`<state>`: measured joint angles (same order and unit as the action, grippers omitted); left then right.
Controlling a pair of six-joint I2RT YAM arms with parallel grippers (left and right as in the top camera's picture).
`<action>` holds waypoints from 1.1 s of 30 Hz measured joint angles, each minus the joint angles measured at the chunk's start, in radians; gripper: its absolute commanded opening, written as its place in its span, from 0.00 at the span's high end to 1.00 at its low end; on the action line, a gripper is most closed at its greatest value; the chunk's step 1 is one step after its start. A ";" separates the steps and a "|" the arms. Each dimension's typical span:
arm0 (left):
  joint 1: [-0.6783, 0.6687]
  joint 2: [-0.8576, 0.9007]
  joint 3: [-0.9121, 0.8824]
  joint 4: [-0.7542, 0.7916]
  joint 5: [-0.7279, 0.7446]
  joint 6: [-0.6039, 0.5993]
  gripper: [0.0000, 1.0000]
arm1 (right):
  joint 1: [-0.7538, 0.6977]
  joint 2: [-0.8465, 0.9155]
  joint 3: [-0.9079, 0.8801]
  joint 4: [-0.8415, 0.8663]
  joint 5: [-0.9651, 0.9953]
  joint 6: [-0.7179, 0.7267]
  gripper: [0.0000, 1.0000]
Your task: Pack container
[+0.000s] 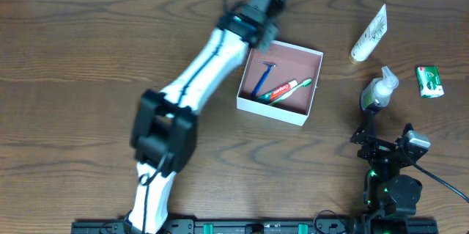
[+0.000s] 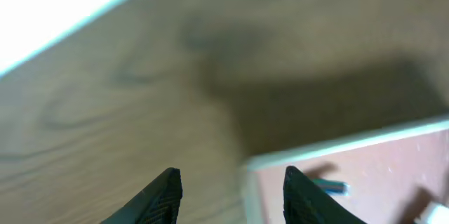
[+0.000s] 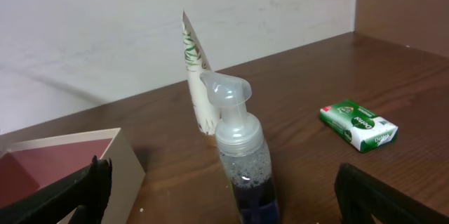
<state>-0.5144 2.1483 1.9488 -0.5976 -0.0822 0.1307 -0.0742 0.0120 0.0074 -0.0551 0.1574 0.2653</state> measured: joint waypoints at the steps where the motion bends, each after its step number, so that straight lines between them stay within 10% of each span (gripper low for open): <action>1: 0.018 -0.028 0.005 0.000 0.000 -0.002 0.52 | 0.000 0.000 0.000 0.000 0.000 0.000 0.01; 33: 0.414 -0.122 0.039 -0.340 -0.001 -0.052 0.52 | 0.000 0.000 0.000 0.000 0.000 0.000 0.01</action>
<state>-0.1009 2.0258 1.9877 -0.9375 -0.0830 0.0784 -0.0742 0.0120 0.0074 -0.0555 0.1574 0.2653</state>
